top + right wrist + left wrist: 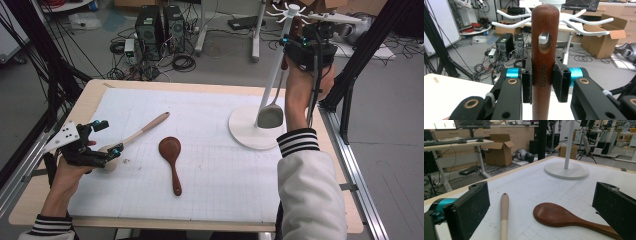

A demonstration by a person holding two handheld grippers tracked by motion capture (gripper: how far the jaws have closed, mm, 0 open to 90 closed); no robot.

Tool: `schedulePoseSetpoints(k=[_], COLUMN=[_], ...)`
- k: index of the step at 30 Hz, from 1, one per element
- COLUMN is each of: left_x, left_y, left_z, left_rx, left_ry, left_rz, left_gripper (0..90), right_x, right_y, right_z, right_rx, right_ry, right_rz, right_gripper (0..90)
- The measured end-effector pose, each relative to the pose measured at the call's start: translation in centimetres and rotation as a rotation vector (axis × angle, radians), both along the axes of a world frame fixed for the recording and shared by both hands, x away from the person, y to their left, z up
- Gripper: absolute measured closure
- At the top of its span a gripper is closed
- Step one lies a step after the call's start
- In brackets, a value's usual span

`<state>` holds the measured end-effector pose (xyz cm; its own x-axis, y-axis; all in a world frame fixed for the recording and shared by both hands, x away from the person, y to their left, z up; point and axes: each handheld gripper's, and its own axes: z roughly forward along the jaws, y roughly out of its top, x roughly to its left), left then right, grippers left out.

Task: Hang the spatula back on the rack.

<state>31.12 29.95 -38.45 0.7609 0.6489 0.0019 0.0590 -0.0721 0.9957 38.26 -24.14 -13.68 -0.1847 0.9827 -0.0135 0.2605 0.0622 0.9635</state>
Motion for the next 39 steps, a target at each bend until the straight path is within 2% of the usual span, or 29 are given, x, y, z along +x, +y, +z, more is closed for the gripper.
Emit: schedulePoseSetpoints(k=[11, 15, 19, 22, 26, 31, 32, 35, 37, 39], left_x=[0.0, 0.1, 0.1, 0.1, 0.1, 0.2, 0.3, 0.3, 0.3, 0.3], left_y=[0.0, -0.1, -0.2, -0.2, -0.2, -0.1, -0.1, -0.1, 0.0, 0.0], left_z=[-0.1, -0.1, -0.1, -0.1, -0.1, -0.2, -0.2, -0.2, -0.2, -0.2], left_rx=[0.001, 0.003, 0.007, 0.007, 0.008, 0.008, 0.007, 0.007, 0.000, -0.003], left_ry=[0.002, 0.002, 0.000, 0.000, -0.001, 0.004, 0.004, 0.005, 0.005, 0.002], left_rz=[0.001, 0.002, -0.001, -0.002, 0.000, 0.007, 0.007, 0.008, 0.007, 0.005], left_gripper=[1.7, 1.7, 1.7, 1.7, 1.7, 1.7, 1.7, 1.7, 1.7, 1.7], right_x=[0.0, -0.3, -0.8, -1.0, -1.2, -1.2, -1.1, -1.2, -1.4, -1.6], right_y=[-0.2, -0.3, -0.2, -0.4, -0.9, -1.4, -1.5, -1.7, -1.7, -1.8], right_z=[-0.3, -0.1, 0.1, 0.0, -0.3, -0.7, -0.9, -1.0, -1.2, -1.3], right_rx=[0.004, -0.001, -0.019, -0.011, 0.012, 0.065, 0.071, 0.077, 0.068, 0.060], right_ry=[-0.014, -0.043, -0.051, -0.055, -0.055, -0.047, -0.043, -0.044, -0.046, -0.041], right_rz=[0.018, 0.032, 0.049, 0.060, 0.084, 0.121, 0.145, 0.175, 0.200, 0.225], right_gripper=[71.5, 66.3, 60.5, 55.6, 45.1, 20.5, 12.3, 9.2, 0.4, 0.4])
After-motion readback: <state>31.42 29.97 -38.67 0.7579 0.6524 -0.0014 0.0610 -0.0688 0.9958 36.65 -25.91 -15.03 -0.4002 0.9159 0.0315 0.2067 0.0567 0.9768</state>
